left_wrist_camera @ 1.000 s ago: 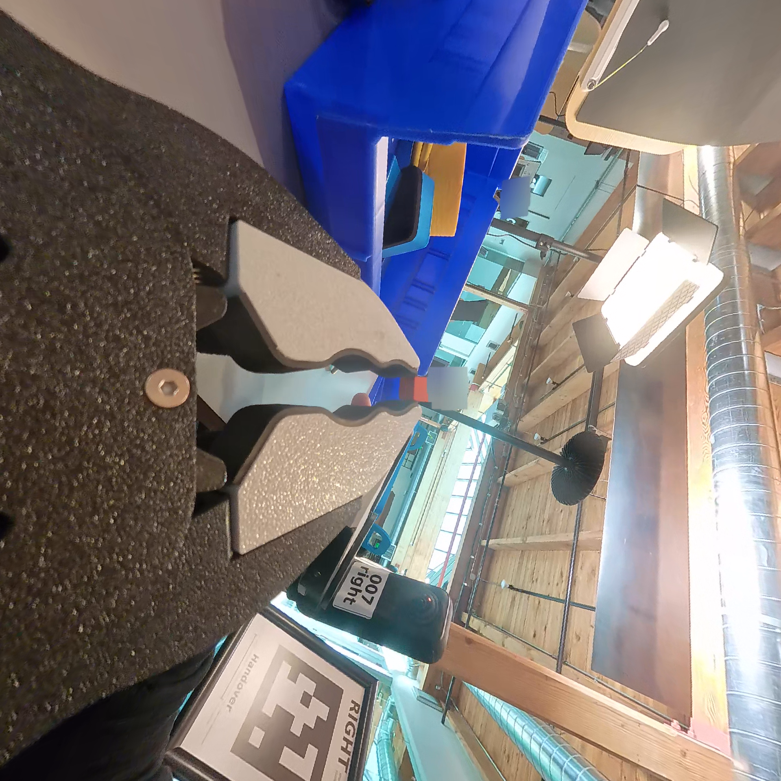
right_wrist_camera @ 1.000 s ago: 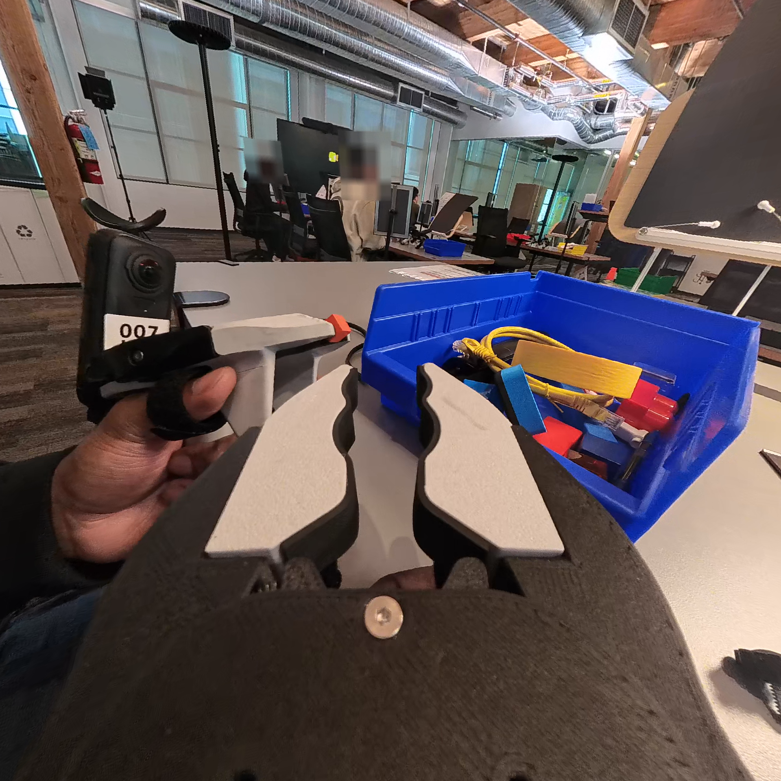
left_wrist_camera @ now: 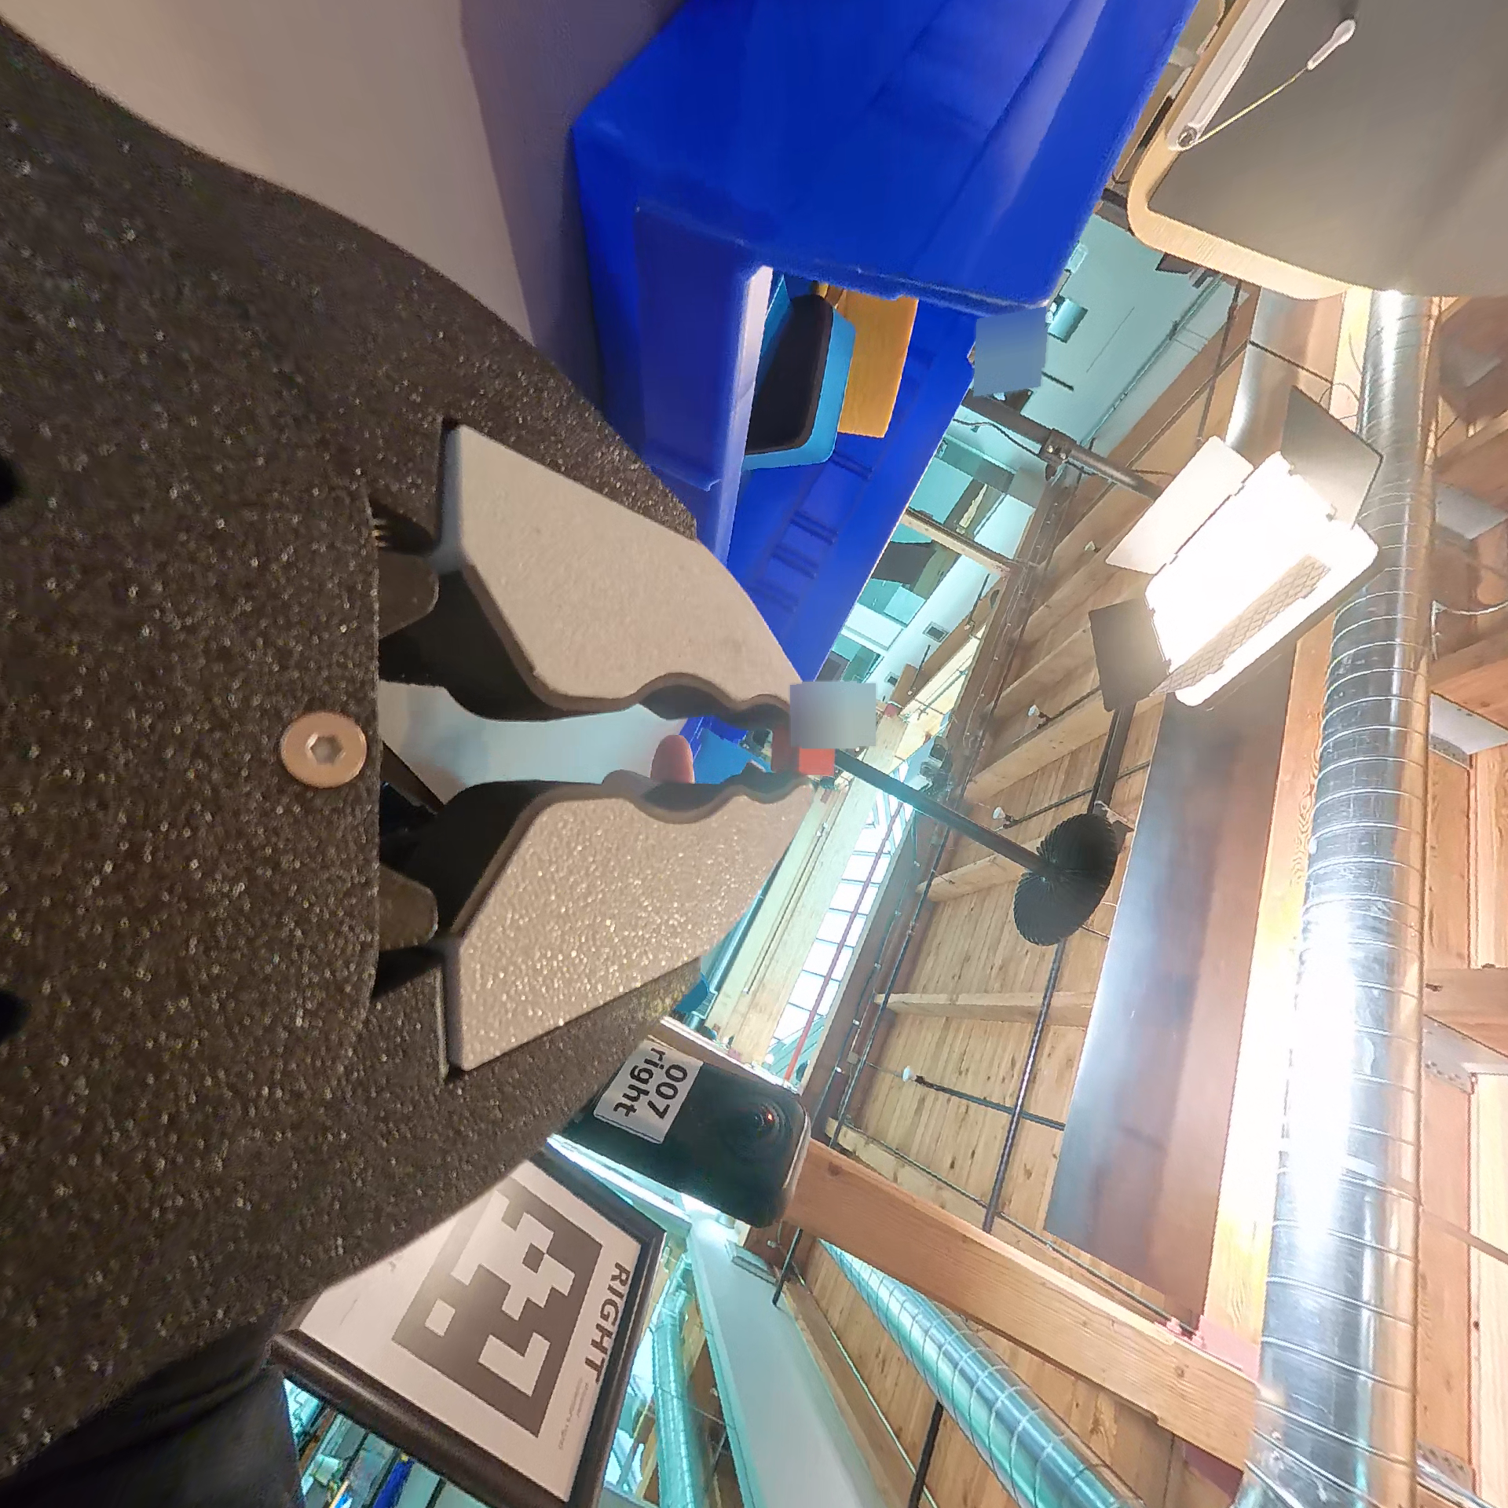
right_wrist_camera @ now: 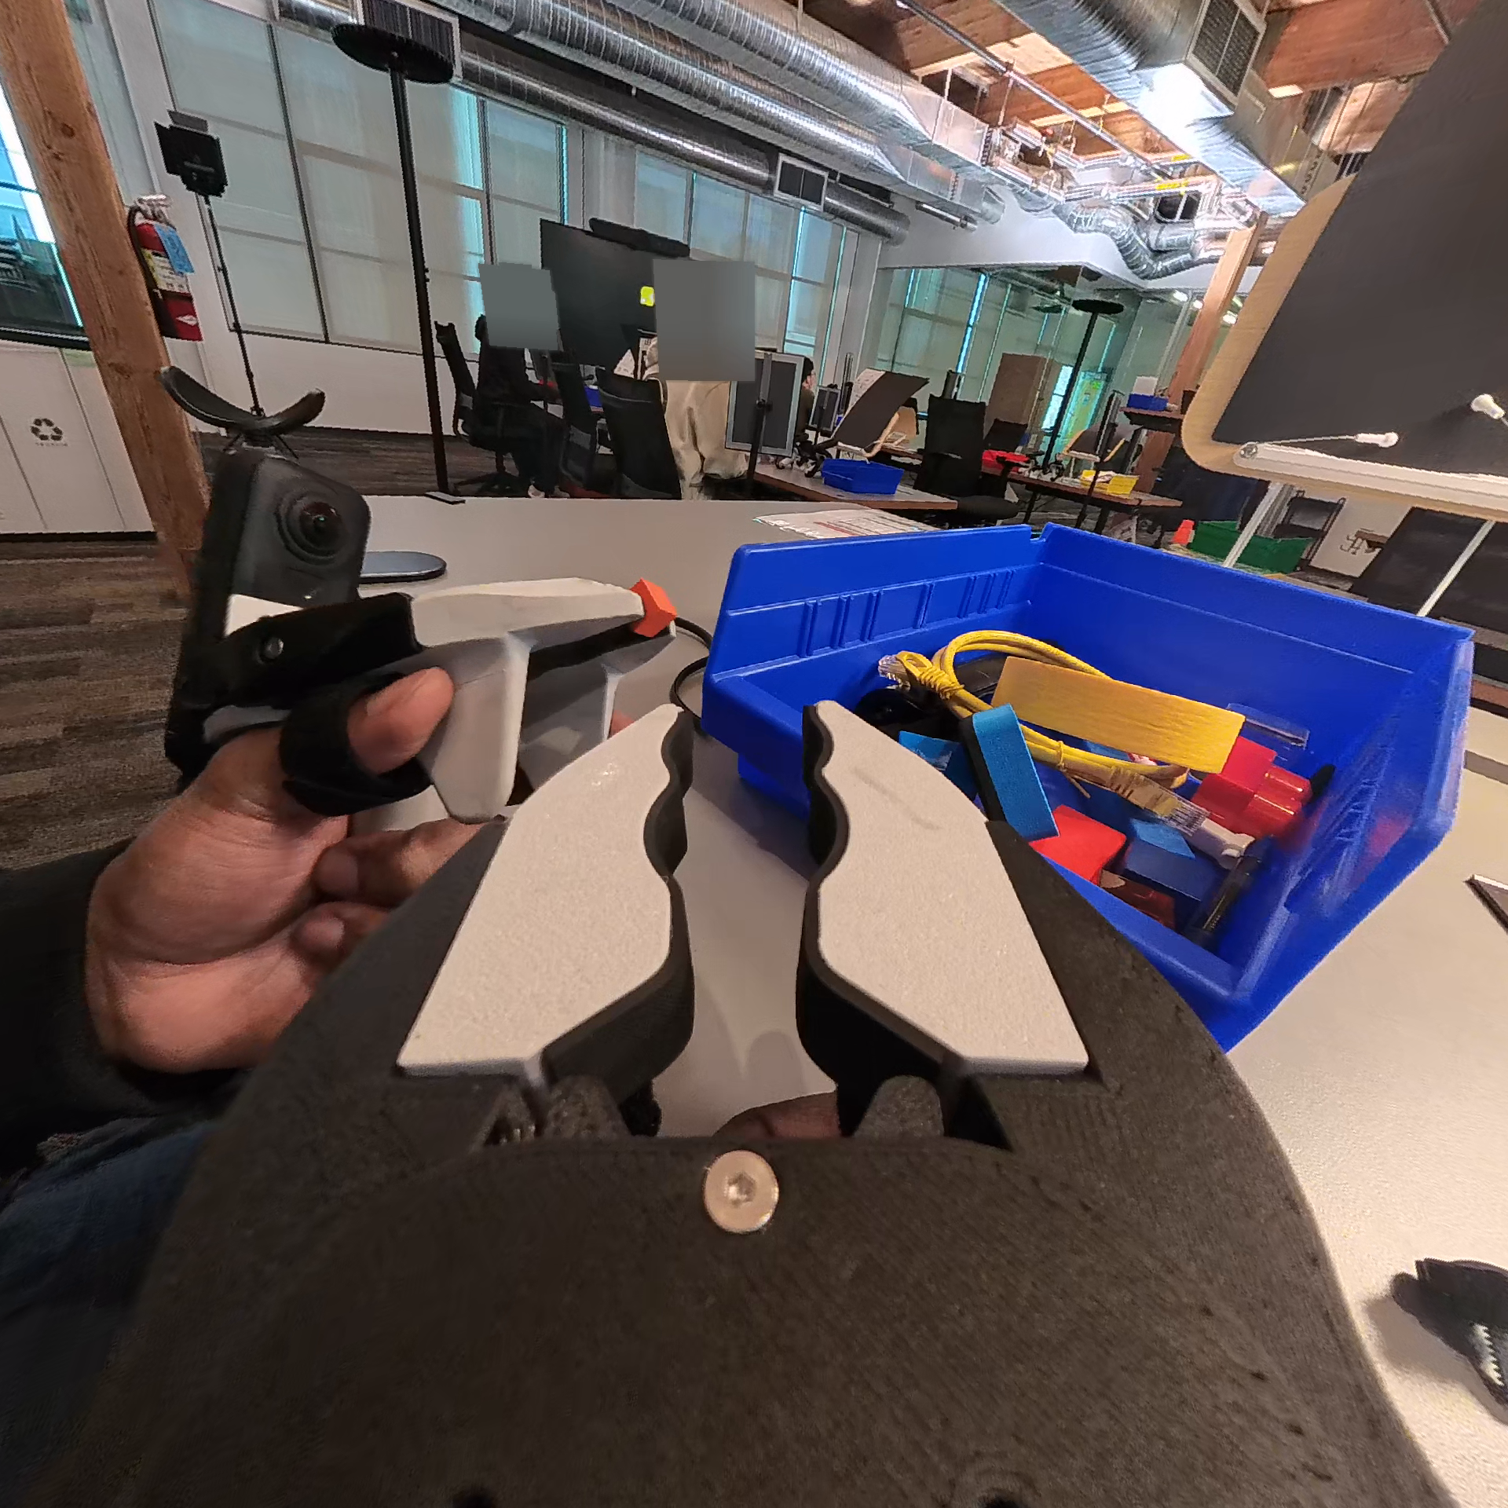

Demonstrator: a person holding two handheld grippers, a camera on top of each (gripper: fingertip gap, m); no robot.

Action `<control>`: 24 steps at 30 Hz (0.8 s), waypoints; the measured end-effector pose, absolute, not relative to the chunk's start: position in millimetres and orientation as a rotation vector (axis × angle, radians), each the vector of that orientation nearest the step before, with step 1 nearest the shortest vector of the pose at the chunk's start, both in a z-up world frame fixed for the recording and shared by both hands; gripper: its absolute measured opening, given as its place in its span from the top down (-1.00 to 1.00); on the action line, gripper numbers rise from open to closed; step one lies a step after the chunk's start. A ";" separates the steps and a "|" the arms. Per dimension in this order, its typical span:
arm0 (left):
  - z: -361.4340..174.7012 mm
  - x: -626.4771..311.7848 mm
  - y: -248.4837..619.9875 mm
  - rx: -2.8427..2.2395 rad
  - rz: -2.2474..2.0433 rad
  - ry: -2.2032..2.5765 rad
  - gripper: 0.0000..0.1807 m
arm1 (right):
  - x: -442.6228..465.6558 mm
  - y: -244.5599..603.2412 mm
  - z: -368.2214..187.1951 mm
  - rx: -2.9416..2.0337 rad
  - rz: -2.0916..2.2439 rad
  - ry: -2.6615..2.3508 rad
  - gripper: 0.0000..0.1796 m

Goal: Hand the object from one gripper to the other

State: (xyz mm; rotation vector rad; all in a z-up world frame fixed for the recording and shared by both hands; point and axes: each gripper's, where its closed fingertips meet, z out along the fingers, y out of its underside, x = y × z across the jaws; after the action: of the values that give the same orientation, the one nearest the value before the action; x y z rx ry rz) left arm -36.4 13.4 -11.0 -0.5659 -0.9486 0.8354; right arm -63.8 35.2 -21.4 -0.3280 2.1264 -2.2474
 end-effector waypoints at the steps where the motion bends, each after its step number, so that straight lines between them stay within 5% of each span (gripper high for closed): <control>1: -11.0 -36.3 13.4 -0.564 0.832 -0.948 0.89 | -63.9 35.0 -21.5 -0.327 -2.247 2.129 0.73; 24: -10.6 -34.1 10.4 -0.520 0.766 -0.938 0.89 | -62.8 34.3 -22.9 -0.347 -2.257 2.149 0.74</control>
State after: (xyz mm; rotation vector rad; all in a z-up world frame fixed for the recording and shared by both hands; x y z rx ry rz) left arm -34.1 10.4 -10.6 -0.5201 -0.9377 0.7656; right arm -62.8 34.3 -22.9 -0.3470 2.1493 -2.2565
